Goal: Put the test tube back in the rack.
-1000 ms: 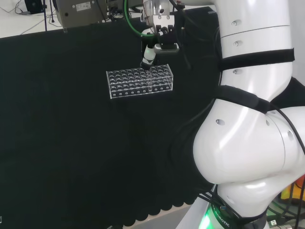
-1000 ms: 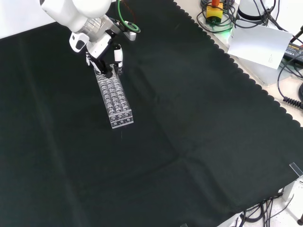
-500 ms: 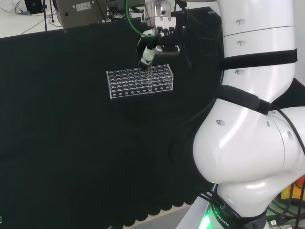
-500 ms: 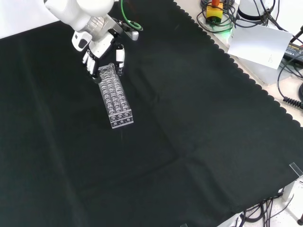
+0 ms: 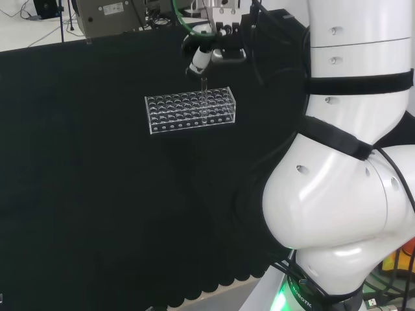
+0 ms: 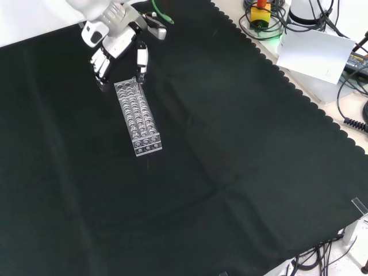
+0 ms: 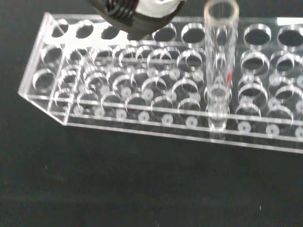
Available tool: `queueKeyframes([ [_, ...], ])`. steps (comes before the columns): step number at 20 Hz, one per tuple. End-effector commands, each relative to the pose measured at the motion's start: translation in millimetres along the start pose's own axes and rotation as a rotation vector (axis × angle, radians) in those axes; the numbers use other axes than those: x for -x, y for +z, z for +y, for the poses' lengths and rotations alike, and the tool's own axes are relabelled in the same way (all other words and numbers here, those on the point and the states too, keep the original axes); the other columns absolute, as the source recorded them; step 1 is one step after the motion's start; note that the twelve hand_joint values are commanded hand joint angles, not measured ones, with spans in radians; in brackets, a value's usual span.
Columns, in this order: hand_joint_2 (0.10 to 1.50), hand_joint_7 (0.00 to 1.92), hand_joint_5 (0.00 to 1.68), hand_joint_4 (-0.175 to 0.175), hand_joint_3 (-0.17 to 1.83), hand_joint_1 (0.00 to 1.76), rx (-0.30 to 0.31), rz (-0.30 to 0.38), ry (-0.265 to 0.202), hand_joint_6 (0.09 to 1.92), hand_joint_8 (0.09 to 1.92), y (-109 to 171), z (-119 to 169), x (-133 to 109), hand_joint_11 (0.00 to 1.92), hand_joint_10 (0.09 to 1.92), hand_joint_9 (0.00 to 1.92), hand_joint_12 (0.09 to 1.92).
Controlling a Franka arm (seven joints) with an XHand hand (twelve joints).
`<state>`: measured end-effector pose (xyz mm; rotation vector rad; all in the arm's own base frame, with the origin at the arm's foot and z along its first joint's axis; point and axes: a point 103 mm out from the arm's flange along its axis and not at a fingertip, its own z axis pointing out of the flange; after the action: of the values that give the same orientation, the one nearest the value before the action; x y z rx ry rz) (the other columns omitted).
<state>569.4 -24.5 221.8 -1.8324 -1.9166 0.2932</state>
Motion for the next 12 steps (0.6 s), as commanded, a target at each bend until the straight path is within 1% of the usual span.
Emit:
queueKeyframes([
  [1, 0.86, 0.08, 0.24, 0.046, -0.17, 1.03, 0.132, -0.027, -0.055, 0.56, 0.93, -43.7, -20.1, -13.9, 0.0, 0.97, 0.14, 1.55],
  [7, 0.86, 0.08, 0.23, 0.047, -0.17, 1.02, 0.231, -0.011, -0.07, 0.54, 0.92, -84.3, -49.2, -19.9, 0.0, 0.97, 0.13, 1.54],
  [12, 0.86, 0.08, 0.23, 0.048, -0.17, 1.01, 0.282, -0.028, -0.082, 0.53, 0.92, -109.6, -75.6, -25.3, 0.0, 0.98, 0.13, 1.54],
])
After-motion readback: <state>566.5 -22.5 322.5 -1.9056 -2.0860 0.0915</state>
